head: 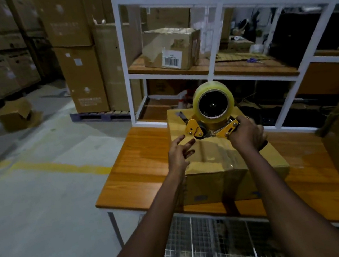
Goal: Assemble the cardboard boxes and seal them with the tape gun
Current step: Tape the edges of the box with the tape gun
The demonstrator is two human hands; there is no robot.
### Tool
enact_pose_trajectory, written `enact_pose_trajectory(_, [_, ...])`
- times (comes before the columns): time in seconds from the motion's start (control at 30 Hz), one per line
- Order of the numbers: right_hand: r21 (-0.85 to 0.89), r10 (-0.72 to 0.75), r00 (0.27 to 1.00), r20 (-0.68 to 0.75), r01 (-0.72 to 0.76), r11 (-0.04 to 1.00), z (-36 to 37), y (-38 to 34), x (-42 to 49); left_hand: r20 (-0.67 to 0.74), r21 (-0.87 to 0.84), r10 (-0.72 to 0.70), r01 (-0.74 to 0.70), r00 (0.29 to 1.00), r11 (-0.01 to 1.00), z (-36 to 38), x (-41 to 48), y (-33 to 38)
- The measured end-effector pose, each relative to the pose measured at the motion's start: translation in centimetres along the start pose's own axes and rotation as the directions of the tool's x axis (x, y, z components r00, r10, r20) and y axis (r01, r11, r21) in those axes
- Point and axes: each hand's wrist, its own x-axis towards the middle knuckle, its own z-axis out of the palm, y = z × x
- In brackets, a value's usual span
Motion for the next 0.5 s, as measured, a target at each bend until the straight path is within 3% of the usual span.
enact_pose_trajectory(0.2, [0.022, 0.026, 1.0, -0.003, -0.026, 0.999, 0.1, -1.3, -1.0, 0.102, 0.137, -0.062, 0.047, 0.993, 0.989, -0.7, 0.8, -0.4])
enact_pose_trajectory(0.5, [0.01, 0.046, 0.999, 0.012, -0.046, 0.999, -0.2, -1.7, -2.1, 0.082, -0.083, -0.301, 0.307, 0.95, 0.948, -1.0, 1.4, 0.3])
